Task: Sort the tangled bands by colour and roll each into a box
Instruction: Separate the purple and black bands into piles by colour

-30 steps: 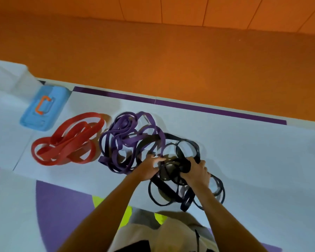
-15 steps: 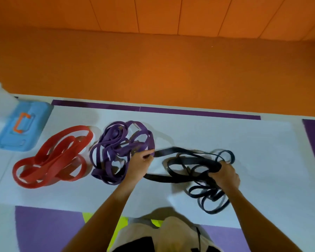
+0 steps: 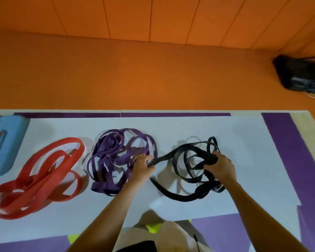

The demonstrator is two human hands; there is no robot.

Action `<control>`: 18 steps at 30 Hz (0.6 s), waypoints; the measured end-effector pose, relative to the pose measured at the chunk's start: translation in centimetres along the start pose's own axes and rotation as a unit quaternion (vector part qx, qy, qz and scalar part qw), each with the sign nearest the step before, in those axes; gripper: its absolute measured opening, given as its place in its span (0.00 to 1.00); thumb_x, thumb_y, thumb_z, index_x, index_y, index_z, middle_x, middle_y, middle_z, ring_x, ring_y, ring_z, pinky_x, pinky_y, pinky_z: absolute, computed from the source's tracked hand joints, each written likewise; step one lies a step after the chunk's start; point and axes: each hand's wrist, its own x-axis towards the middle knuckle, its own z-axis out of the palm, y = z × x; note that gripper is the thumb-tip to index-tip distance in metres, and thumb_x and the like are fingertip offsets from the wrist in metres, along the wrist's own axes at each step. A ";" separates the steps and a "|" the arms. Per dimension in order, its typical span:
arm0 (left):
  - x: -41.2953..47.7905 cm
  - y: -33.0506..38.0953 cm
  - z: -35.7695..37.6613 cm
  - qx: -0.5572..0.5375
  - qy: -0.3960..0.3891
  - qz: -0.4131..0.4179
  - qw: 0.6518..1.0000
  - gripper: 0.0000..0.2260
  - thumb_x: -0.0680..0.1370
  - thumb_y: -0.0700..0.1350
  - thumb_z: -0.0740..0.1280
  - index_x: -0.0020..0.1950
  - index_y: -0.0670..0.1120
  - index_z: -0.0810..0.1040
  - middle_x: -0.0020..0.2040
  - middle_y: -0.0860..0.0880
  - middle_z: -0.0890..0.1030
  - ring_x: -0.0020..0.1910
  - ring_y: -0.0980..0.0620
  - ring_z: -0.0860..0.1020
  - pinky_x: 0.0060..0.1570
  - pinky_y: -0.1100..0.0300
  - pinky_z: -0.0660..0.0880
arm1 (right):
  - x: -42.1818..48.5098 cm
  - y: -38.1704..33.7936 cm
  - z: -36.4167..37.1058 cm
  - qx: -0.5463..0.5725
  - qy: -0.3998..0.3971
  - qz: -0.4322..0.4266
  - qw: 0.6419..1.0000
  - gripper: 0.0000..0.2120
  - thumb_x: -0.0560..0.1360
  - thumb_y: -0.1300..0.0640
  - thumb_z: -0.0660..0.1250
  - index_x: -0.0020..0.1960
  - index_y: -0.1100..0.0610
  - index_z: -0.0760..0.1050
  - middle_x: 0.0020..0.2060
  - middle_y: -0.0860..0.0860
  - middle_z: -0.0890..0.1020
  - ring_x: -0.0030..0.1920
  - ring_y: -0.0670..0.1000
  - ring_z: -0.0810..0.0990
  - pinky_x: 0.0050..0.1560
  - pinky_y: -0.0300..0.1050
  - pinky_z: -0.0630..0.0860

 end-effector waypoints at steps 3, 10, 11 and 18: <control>-0.3 -0.9 1.2 0.117 -0.057 0.058 0.990 0.28 0.77 0.43 0.74 0.76 0.51 0.74 0.83 0.45 0.62 0.83 0.45 0.59 0.79 0.49 0.61 | -0.5 -1.2 -0.4 0.011 -0.051 -0.019 0.998 0.20 0.66 0.49 0.78 0.56 0.45 0.78 0.45 0.49 0.84 0.48 0.56 0.83 0.52 0.53 0.82; -1.9 -2.6 3.7 0.473 -0.202 0.139 0.847 0.41 0.76 0.46 0.76 0.84 0.53 0.58 0.86 0.42 0.41 0.84 0.37 0.36 0.73 0.26 0.31 | -1.8 -1.9 -0.2 0.073 -0.089 -0.034 0.993 0.31 0.63 0.53 0.79 0.61 0.38 0.70 0.55 0.46 0.83 0.56 0.55 0.83 0.58 0.50 0.79; -2.2 -2.7 3.9 0.503 -0.177 0.136 0.835 0.35 0.78 0.45 0.73 0.82 0.52 0.62 0.86 0.41 0.45 0.84 0.37 0.38 0.70 0.24 0.28 | -1.9 -1.8 -0.1 0.084 -0.092 -0.037 0.991 0.35 0.63 0.54 0.80 0.65 0.38 0.69 0.59 0.46 0.82 0.58 0.55 0.82 0.59 0.48 0.78; -2.1 -2.7 3.7 0.507 -0.024 0.150 0.849 0.09 0.78 0.44 0.72 0.57 0.53 0.86 0.78 0.47 0.71 0.84 0.40 0.56 0.75 0.24 0.38 | 0.6 0.9 0.8 0.083 -0.106 0.006 0.991 0.59 0.67 0.57 0.82 0.86 0.47 0.47 0.69 0.58 0.78 0.65 0.62 0.80 0.59 0.49 0.77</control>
